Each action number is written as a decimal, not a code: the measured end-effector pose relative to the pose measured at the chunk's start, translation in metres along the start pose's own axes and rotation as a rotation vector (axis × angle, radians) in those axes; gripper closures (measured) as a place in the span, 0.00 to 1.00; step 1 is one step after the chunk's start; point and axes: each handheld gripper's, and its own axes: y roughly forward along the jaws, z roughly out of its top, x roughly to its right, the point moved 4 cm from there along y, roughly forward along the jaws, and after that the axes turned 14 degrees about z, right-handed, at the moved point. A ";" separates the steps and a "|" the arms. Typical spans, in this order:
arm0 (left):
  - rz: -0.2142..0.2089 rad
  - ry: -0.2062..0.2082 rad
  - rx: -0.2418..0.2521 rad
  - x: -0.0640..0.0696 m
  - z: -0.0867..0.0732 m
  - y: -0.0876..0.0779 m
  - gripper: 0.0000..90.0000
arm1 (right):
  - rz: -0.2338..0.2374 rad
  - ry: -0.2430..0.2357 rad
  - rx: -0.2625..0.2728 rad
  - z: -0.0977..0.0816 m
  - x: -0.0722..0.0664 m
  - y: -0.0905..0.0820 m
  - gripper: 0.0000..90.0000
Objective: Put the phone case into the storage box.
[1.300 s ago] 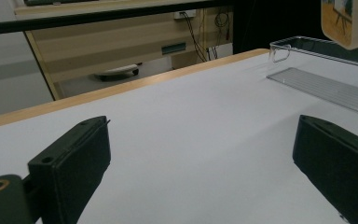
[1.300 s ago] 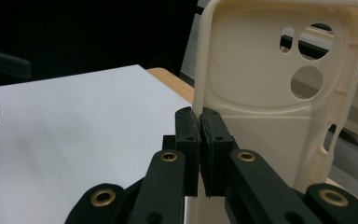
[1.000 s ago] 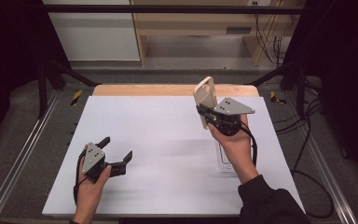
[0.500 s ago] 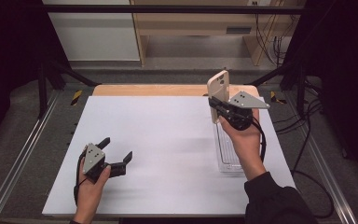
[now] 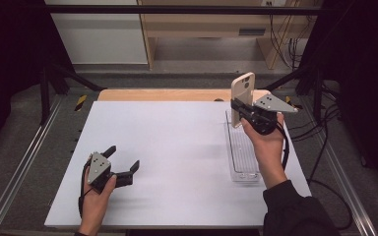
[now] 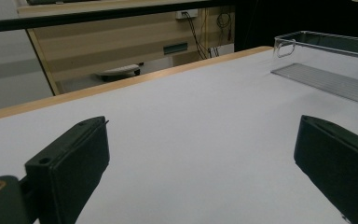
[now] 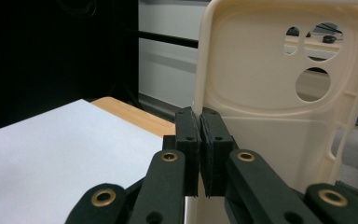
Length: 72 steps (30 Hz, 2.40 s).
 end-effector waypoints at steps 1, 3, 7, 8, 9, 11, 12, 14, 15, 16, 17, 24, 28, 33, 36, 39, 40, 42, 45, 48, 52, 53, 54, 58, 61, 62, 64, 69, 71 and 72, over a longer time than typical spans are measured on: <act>-0.002 0.002 0.000 0.000 0.000 0.000 0.04 | -0.005 0.005 0.006 0.000 0.002 -0.002 0.97; -0.002 0.001 0.002 0.001 -0.001 0.000 0.04 | -0.010 0.007 0.010 0.000 0.003 -0.003 0.97; -0.003 0.007 -0.004 0.001 -0.003 0.001 0.03 | -0.016 0.018 0.013 -0.003 0.007 -0.005 0.97; -0.003 0.011 -0.006 0.001 -0.003 0.001 0.03 | -0.020 0.024 0.014 -0.004 0.007 -0.005 0.97; -0.002 0.012 -0.008 0.001 -0.004 0.001 0.03 | -0.024 0.027 0.013 -0.005 0.009 -0.005 0.97; -0.002 0.010 -0.006 0.001 -0.004 0.001 0.03 | -0.029 0.034 0.012 -0.006 0.010 -0.005 0.97; -0.001 0.010 -0.006 0.000 -0.004 0.001 0.03 | -0.033 0.036 0.010 -0.007 0.011 -0.005 0.97; 0.001 0.001 -0.007 -0.001 -0.004 0.001 0.03 | -0.039 0.037 0.009 -0.008 0.013 -0.005 0.97; 0.002 -0.001 -0.009 -0.001 -0.005 0.002 0.03 | -0.041 0.038 0.009 -0.008 0.013 -0.005 0.97; 0.003 -0.001 -0.011 -0.001 -0.005 0.002 0.03 | -0.043 0.040 0.010 -0.009 0.014 -0.006 0.97; 0.003 -0.001 -0.012 -0.001 -0.006 0.002 0.03 | -0.045 0.045 0.011 -0.009 0.015 -0.006 0.97; 0.005 -0.002 -0.011 -0.002 -0.006 0.001 0.03 | -0.063 0.100 0.030 -0.017 0.025 -0.007 0.97; 0.007 -0.012 -0.017 -0.004 -0.008 0.002 0.03 | -0.072 0.118 0.036 -0.020 0.030 -0.006 0.97; 0.008 -0.018 -0.014 -0.005 -0.008 0.002 0.03 | -0.083 0.137 0.035 -0.026 0.035 -0.003 0.97; -0.001 -0.030 -0.006 -0.006 -0.007 0.002 0.03 | -0.091 0.155 0.037 -0.030 0.038 0.000 0.97; -0.003 -0.031 -0.007 -0.006 -0.008 0.002 0.03 | -0.099 0.175 0.036 -0.034 0.042 0.004 0.97; -0.003 -0.032 -0.008 -0.006 -0.008 0.002 0.03 | -0.101 0.183 0.037 -0.035 0.043 0.005 0.97; -0.004 -0.036 -0.010 -0.006 -0.008 0.002 0.03 | -0.102 0.195 0.039 -0.037 0.045 0.008 0.98; -0.005 -0.037 -0.009 -0.006 -0.008 0.002 0.03 | -0.097 0.215 0.043 -0.039 0.044 0.012 0.98; -0.006 -0.044 -0.011 -0.006 -0.008 0.003 0.03 | -0.097 0.205 0.032 -0.039 0.044 0.017 0.98; -0.004 -0.047 -0.012 -0.006 -0.009 0.003 0.03 | -0.111 0.205 0.029 -0.040 0.045 0.019 0.98; -0.004 -0.046 -0.012 -0.007 -0.009 0.003 0.03 | -0.116 0.205 0.031 -0.040 0.046 0.019 0.98; -0.004 -0.045 -0.012 -0.007 -0.009 0.003 0.03 | -0.122 0.210 0.035 -0.041 0.046 0.019 0.98; -0.005 -0.045 -0.015 -0.006 -0.009 0.004 0.03 | -0.138 0.239 0.051 -0.042 0.049 0.022 0.98; -0.005 -0.049 -0.012 -0.006 -0.009 0.003 0.03 | -0.153 0.252 0.055 -0.043 0.053 0.025 0.98; -0.005 -0.050 -0.012 -0.007 -0.009 0.003 0.03 | -0.156 0.257 0.054 -0.044 0.054 0.026 0.98; -0.005 -0.052 -0.011 -0.007 -0.009 0.003 0.03 | -0.165 0.257 0.042 -0.047 0.057 0.029 0.98; -0.003 -0.055 -0.011 -0.007 -0.010 0.003 0.03 | -0.192 0.262 0.028 -0.056 0.066 0.036 0.98; -0.003 -0.057 -0.013 -0.007 -0.010 0.003 0.03 | -0.198 0.268 0.022 -0.059 0.068 0.039 0.98; -0.003 -0.058 -0.013 -0.007 -0.010 0.003 0.03 | -0.199 0.269 0.021 -0.060 0.069 0.041 0.98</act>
